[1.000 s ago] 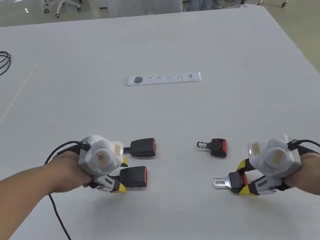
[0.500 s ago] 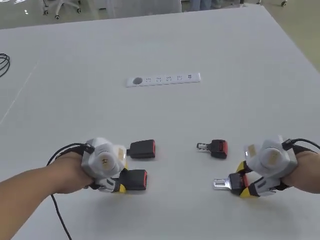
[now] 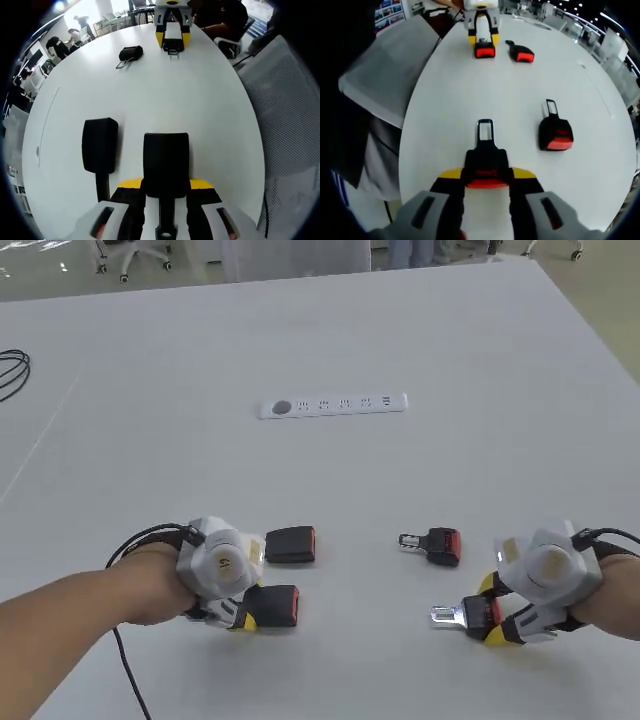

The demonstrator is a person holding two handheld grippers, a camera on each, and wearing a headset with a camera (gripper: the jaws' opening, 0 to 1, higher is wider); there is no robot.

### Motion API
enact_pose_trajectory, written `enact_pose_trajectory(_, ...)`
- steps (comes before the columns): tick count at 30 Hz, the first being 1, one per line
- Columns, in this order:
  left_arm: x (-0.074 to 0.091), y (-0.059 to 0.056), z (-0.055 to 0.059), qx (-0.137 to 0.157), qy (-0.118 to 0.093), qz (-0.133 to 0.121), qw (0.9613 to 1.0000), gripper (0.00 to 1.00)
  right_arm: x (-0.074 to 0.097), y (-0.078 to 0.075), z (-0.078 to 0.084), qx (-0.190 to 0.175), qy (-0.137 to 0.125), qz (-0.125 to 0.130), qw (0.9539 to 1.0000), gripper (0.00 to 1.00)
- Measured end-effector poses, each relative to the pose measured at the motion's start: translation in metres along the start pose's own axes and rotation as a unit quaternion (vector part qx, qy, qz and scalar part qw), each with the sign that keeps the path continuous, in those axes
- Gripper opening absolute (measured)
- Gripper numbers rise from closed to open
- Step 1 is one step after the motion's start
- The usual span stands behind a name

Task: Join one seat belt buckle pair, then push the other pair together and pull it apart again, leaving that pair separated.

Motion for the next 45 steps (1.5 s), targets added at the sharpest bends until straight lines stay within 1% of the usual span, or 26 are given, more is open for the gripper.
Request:
enact_pose_trajectory(3, 0.000, 0.000, 0.000, 0.001, 0.002, 0.006, 1.0000, 0.32, 0.000, -0.001, 0.000, -0.005, -0.002, 0.001, 1.0000, 0.34)
enact_pose_trajectory(9, 0.000, 0.000, 0.000, 0.002, 0.003, 0.005, 1.0000, 0.32, -0.002, -0.001, -0.004, -0.012, 0.000, 0.011, 0.9999, 0.34)
enact_pose_trajectory(11, 0.001, 0.000, 0.001, 0.004, 0.002, 0.005, 1.0000, 0.32, -0.003, -0.002, -0.006, -0.017, -0.004, 0.020, 0.9996, 0.34)
enact_pose_trajectory(14, 0.001, 0.000, 0.001, 0.004, 0.001, 0.005, 1.0000, 0.32, -0.004, -0.003, -0.009, -0.024, -0.008, 0.025, 0.9994, 0.34)
enact_pose_trajectory(21, 0.000, 0.000, 0.002, 0.004, -0.002, 0.005, 1.0000, 0.32, -0.008, -0.002, -0.017, -0.023, -0.015, 0.035, 0.9990, 0.34)
enact_pose_trajectory(25, 0.000, 0.000, 0.002, 0.004, 0.001, 0.006, 1.0000, 0.32, -0.012, 0.001, -0.025, -0.024, -0.027, 0.037, 0.9987, 0.34)
enact_pose_trajectory(28, 0.000, 0.000, 0.002, 0.003, 0.003, 0.007, 1.0000, 0.32, -0.018, 0.003, -0.032, -0.032, -0.043, 0.042, 0.9977, 0.34)
enact_pose_trajectory(32, 0.000, 0.000, 0.001, 0.003, 0.005, 0.006, 1.0000, 0.32, -0.023, 0.004, -0.040, -0.035, -0.058, 0.046, 0.9967, 0.34)
enact_pose_trajectory(35, 0.000, 0.000, 0.001, 0.003, 0.004, 0.006, 1.0000, 0.32, -0.024, 0.004, -0.041, -0.040, -0.066, 0.054, 0.9955, 0.34)
enact_pose_trajectory(39, -0.001, 0.001, 0.001, -0.003, 0.007, 0.010, 0.9999, 0.32, -0.023, 0.004, -0.039, -0.042, -0.069, 0.056, 0.9952, 0.34)
enact_pose_trajectory(40, -0.001, 0.001, 0.000, -0.004, 0.009, 0.011, 0.9999, 0.32, -0.024, 0.004, -0.040, -0.045, -0.068, 0.055, 0.9952, 0.34)
enact_pose_trajectory(42, -0.001, 0.001, 0.000, -0.008, 0.011, 0.013, 0.9998, 0.32, -0.024, 0.004, -0.040, -0.039, -0.063, 0.056, 0.9957, 0.34)
enact_pose_trajectory(45, -0.001, 0.001, 0.000, -0.006, 0.009, 0.012, 0.9999, 0.32, -0.024, 0.004, -0.039, -0.038, -0.063, 0.056, 0.9957, 0.34)
Point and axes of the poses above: the centre of the closed fingertips' face, and the gripper's own axes: x roughly backward along the fingers, y roughly to its left, z roughly out of its underside, the point moved 4 cm from there along x, roughly backward along the fingers, and after that the axes turned 6 degrees about -y, right-handed, at the moved point
